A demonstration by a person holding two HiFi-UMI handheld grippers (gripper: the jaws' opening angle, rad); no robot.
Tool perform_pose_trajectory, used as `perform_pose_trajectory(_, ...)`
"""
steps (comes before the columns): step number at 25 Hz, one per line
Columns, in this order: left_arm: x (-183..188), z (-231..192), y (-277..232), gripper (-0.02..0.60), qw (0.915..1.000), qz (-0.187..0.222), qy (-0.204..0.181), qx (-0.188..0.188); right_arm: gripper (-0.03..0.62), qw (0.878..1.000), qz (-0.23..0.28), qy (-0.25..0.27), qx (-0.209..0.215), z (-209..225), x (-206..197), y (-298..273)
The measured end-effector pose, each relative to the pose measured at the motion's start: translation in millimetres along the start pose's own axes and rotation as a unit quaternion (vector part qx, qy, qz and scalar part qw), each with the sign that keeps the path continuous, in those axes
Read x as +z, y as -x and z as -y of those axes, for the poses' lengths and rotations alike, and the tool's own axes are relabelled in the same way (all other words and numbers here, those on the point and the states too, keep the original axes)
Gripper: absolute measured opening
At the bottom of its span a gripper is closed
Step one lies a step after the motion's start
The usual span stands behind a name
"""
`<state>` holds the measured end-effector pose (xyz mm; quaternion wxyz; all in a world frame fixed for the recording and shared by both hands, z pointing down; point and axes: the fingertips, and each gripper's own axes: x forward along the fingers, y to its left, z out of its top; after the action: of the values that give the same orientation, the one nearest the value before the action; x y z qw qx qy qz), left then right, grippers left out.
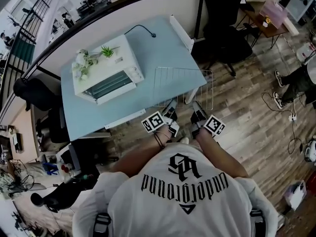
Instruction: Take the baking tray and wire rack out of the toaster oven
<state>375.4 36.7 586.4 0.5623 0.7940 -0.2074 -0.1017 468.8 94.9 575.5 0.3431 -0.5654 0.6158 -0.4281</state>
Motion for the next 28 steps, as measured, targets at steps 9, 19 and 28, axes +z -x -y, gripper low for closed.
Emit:
perform_pose_trajectory(9, 23.8, -10.5, -31.6, -0.002, 0.9999, -0.015, -0.003, 0.001, 0.011, 1.000, 0.010, -0.003, -0.006, 9.4, 16.8, -33.2)
perform_pose_trajectory(19, 96.6, -29.2, -60.9, -0.002, 0.9998, -0.018, -0.009, 0.001, 0.012, 1.000, 0.007, 0.002, -0.003, 1.5, 23.9, -113.5)
perform_pose_trajectory(28, 145.4, -38.2, -64.3, 0.000, 0.9997, -0.014, -0.021, -0.003, 0.011, 1.000, 0.001, 0.007, 0.005, -14.9, 18.4, -161.9)
